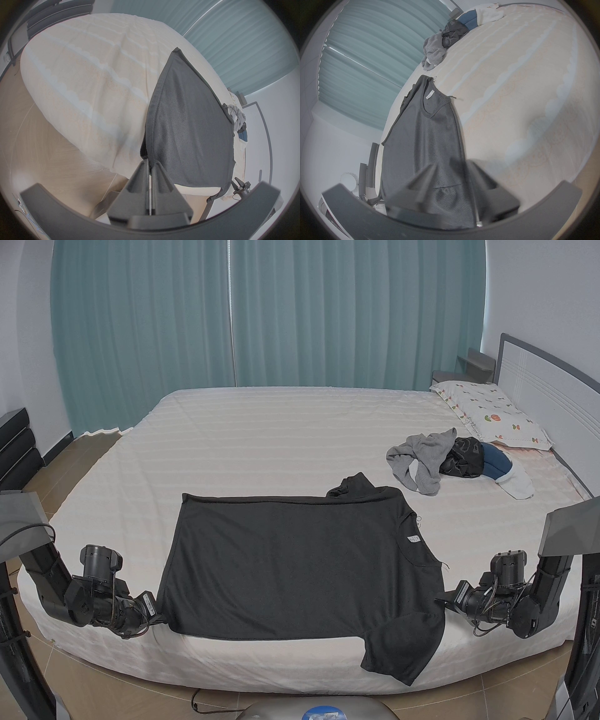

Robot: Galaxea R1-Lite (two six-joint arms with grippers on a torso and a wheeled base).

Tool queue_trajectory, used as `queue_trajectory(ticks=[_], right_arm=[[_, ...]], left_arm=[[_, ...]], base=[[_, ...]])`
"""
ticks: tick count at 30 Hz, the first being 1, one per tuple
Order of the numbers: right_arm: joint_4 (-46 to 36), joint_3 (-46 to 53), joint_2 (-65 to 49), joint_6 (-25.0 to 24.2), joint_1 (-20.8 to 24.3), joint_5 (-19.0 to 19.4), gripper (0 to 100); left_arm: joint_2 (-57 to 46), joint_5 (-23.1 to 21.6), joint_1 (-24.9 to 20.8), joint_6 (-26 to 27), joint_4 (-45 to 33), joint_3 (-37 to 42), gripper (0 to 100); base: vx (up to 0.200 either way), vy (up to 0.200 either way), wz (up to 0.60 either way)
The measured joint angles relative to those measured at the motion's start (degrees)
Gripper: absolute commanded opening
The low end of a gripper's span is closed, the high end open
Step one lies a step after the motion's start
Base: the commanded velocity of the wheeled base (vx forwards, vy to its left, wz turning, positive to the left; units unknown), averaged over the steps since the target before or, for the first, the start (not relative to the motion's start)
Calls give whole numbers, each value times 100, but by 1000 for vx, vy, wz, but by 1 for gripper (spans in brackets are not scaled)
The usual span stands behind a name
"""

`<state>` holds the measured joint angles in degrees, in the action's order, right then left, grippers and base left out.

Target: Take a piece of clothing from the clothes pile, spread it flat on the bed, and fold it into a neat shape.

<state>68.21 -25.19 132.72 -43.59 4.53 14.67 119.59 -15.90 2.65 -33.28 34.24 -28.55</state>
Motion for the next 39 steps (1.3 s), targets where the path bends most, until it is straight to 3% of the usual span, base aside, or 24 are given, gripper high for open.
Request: queue_trajectory(ticks=[17, 18, 30, 39], right_arm=[[60, -678, 72, 51, -126, -61, 0], [62, -712, 80, 51, -126, -60, 100], [218, -761, 154, 68, -143, -9, 100], [1117, 650, -149, 372, -104, 725, 100]], left_arm=[[0, 0, 0, 6, 0, 16, 0], [0, 0, 0, 9, 0, 16, 0], [1, 0, 0, 2, 0, 16, 0], [4, 0, 29, -2, 2, 5, 0]], base=[[0, 0, 0], [0, 0, 0], [0, 0, 0], [0, 0, 0]])
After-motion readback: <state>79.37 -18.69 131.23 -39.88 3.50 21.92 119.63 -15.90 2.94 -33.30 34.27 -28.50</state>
